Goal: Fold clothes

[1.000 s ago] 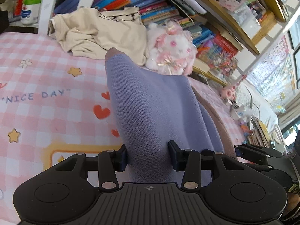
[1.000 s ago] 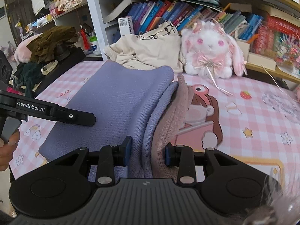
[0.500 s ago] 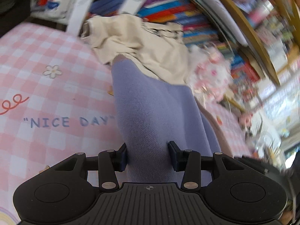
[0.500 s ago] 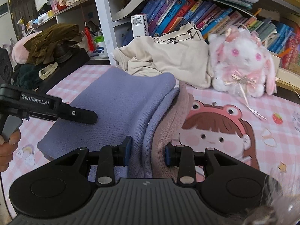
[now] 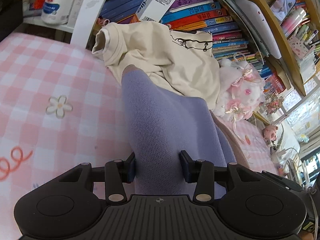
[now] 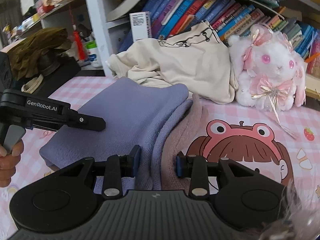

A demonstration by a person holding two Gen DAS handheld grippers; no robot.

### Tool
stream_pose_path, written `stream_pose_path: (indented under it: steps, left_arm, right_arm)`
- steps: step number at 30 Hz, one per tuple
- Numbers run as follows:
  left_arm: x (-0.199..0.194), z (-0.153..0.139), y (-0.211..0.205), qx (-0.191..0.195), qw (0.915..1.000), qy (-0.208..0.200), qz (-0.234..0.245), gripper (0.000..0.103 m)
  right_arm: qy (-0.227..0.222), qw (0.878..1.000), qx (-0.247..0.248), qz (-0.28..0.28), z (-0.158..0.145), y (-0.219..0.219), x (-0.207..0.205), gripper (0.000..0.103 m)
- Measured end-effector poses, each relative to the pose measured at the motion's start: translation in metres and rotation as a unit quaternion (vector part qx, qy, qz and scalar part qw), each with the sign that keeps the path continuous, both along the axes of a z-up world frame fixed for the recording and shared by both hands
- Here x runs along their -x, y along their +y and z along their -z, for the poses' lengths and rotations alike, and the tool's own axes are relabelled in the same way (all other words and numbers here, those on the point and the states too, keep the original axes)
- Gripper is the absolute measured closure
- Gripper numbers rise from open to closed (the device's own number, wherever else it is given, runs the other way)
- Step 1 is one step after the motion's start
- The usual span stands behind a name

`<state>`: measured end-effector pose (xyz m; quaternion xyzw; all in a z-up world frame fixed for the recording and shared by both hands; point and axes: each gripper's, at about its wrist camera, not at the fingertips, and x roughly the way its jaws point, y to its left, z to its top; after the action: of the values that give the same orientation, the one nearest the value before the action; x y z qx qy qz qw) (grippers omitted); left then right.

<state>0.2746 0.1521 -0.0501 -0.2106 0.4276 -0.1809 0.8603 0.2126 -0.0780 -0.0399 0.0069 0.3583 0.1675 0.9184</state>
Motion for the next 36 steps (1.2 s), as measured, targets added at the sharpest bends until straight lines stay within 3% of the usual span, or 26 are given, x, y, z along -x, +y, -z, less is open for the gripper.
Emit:
stream_pose_path:
  steps: [8, 13, 16, 21, 23, 28, 32, 36]
  left_arm:
    - [-0.005, 0.008, -0.002, -0.019, 0.9998, 0.005, -0.006, 0.053]
    - [0.003, 0.004, -0.007, -0.051, 0.9985, -0.008, -0.02, 0.048]
    - [0.019, -0.012, -0.015, -0.095, 0.9942, -0.04, -0.03, 0.047]
    - [0.054, -0.037, -0.025, -0.135, 0.9846, -0.091, -0.064, 0.03]
    - [0.067, -0.041, -0.026, -0.15, 0.9814, -0.087, -0.084, 0.023]
    - [0.096, -0.044, -0.026, -0.161, 0.9767, -0.064, -0.127, 0.018]
    - [0.122, -0.045, -0.033, -0.17, 0.9722, -0.068, -0.146, 0.011]
    - [0.144, -0.043, -0.044, -0.205, 0.965, -0.077, -0.145, 0.008]
  right_arm:
    - [0.029, 0.999, -0.016, 0.031, 0.008, -0.005, -0.01, 0.064]
    - [0.041, 0.998, -0.011, 0.041, 0.008, -0.005, -0.01, 0.046]
    - [0.037, 0.998, -0.003, 0.041, -0.001, -0.005, -0.001, 0.036]
    - [0.022, 0.999, 0.014, 0.042, -0.016, -0.005, 0.018, 0.026]
    - [0.011, 0.999, 0.023, 0.042, -0.021, -0.006, 0.029, 0.022]
    - [-0.006, 0.999, 0.037, 0.039, -0.026, -0.007, 0.055, 0.012]
    - [-0.003, 0.998, 0.049, 0.039, -0.024, -0.008, 0.074, 0.01]
    - [0.004, 0.997, 0.054, 0.05, -0.02, -0.012, 0.091, 0.009]
